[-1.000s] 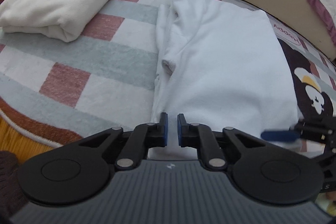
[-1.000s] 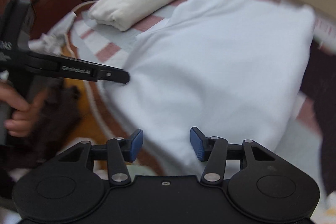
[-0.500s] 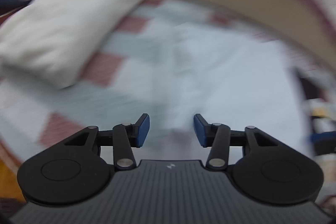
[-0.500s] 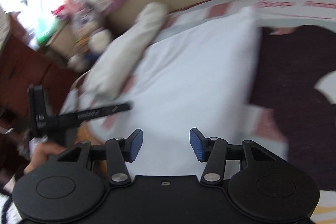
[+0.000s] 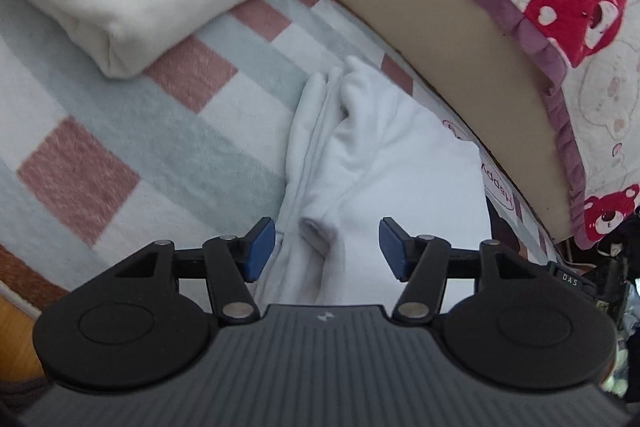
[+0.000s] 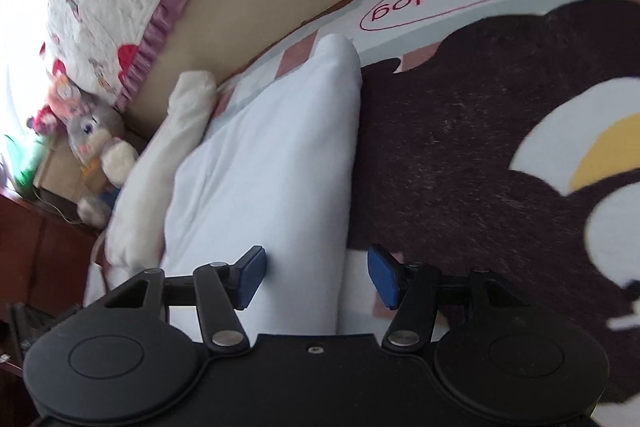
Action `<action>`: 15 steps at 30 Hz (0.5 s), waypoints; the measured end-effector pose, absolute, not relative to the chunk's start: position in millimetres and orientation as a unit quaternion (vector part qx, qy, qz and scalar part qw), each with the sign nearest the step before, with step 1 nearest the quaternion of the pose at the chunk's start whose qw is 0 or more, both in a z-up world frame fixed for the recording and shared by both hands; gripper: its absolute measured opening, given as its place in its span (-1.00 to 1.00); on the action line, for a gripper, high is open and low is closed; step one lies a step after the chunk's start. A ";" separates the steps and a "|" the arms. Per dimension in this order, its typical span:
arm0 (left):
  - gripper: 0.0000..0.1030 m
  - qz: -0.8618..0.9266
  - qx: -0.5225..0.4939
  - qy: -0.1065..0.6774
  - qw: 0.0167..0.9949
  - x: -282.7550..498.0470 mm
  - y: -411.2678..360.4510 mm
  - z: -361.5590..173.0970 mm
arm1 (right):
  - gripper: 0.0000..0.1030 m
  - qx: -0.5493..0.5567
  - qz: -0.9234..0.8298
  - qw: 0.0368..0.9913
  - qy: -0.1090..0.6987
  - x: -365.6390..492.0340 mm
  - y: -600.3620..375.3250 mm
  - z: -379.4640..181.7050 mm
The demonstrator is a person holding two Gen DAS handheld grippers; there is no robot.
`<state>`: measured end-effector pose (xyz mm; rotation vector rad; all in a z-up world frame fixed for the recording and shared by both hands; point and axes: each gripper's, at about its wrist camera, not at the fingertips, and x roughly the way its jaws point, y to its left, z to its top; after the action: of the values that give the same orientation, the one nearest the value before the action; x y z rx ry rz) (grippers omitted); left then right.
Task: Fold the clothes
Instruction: 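Pinch the folded shirt end with the left gripper while the right gripper pinches beside it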
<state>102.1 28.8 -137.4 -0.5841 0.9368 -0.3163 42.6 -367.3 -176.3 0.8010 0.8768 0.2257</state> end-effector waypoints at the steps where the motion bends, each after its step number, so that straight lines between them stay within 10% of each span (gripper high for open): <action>1: 0.15 -0.152 -0.277 0.449 0.836 105.5 27.7 -142.0 | 0.26 0.380 0.113 0.822 0.410 45.2 -367.3 -180.1; 11: 0.66 -0.187 -0.352 0.437 0.806 139.8 26.7 -171.9 | 0.30 0.382 0.152 0.832 0.372 82.3 -361.2 -192.8; 15: 0.59 -0.192 -0.364 0.437 0.800 154.6 15.3 -170.4 | -0.33 0.319 0.159 0.862 0.361 81.7 -345.9 -172.6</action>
<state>154.6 15.3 -170.4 -0.7801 0.9383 -0.4109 81.7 -345.9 -172.6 0.6684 0.7572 0.3328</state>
